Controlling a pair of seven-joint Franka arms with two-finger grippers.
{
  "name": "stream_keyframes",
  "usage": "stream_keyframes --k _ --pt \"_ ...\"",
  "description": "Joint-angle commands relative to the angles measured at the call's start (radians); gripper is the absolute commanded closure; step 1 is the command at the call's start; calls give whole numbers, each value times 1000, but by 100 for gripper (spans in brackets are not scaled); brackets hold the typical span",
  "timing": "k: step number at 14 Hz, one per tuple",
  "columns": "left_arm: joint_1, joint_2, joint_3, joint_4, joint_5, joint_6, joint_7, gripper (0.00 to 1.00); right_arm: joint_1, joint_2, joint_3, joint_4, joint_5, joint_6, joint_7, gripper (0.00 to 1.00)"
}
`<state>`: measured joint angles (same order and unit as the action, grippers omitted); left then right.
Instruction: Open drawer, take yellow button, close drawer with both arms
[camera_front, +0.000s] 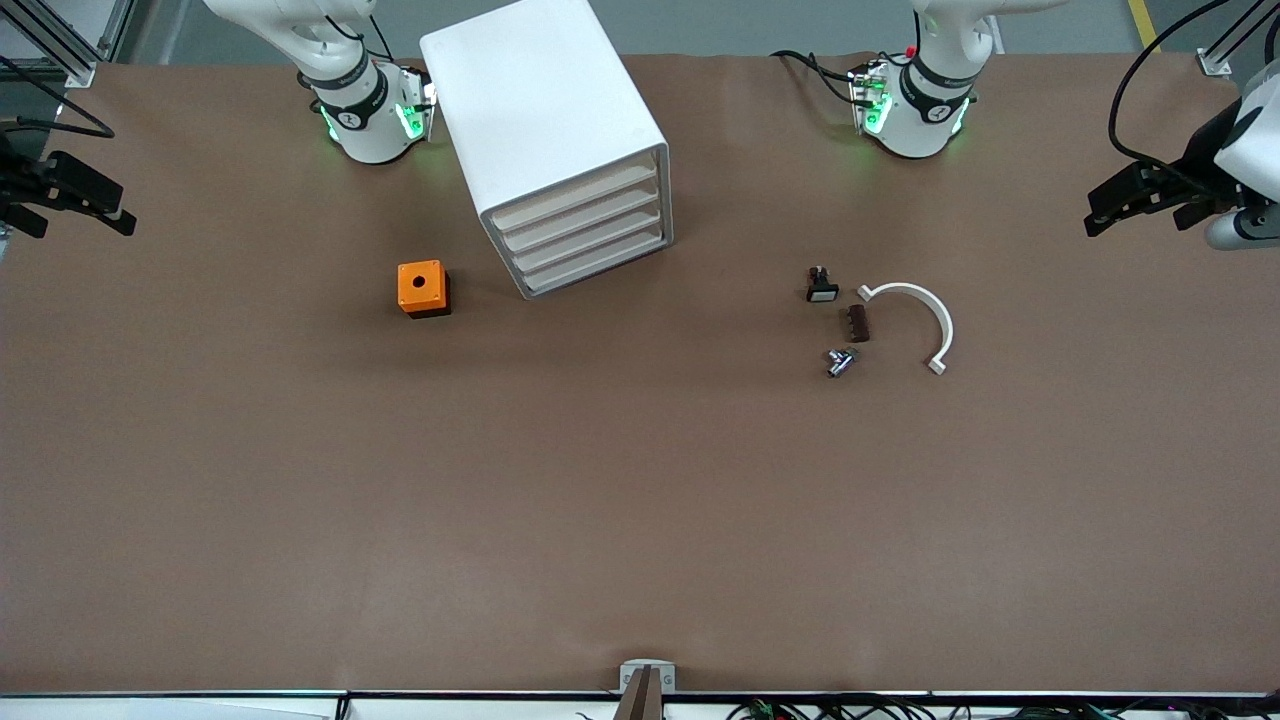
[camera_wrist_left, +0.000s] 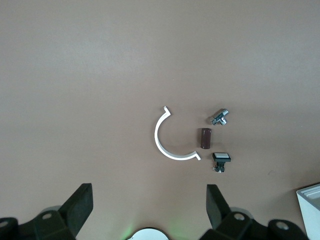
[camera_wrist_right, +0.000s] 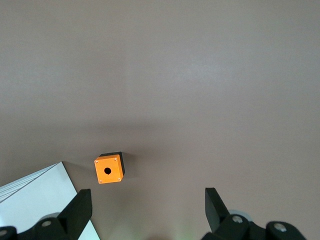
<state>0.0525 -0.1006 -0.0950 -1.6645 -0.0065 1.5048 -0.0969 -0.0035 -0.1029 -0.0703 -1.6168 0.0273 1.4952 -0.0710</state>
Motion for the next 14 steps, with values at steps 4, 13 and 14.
stream_keyframes --k 4,13,14 --pt "4 67 5 20 5 -52 6 0 -4 -21 3 -12 -3 7 -7 0" --pt "-77 192 -51 32 -30 -103 -192 0 0 -20 4 -14 -1 14 -7 0" --pt "-101 214 -60 38 -32 -113 -292 0 -1 -20 4 -14 -1 11 -7 0"
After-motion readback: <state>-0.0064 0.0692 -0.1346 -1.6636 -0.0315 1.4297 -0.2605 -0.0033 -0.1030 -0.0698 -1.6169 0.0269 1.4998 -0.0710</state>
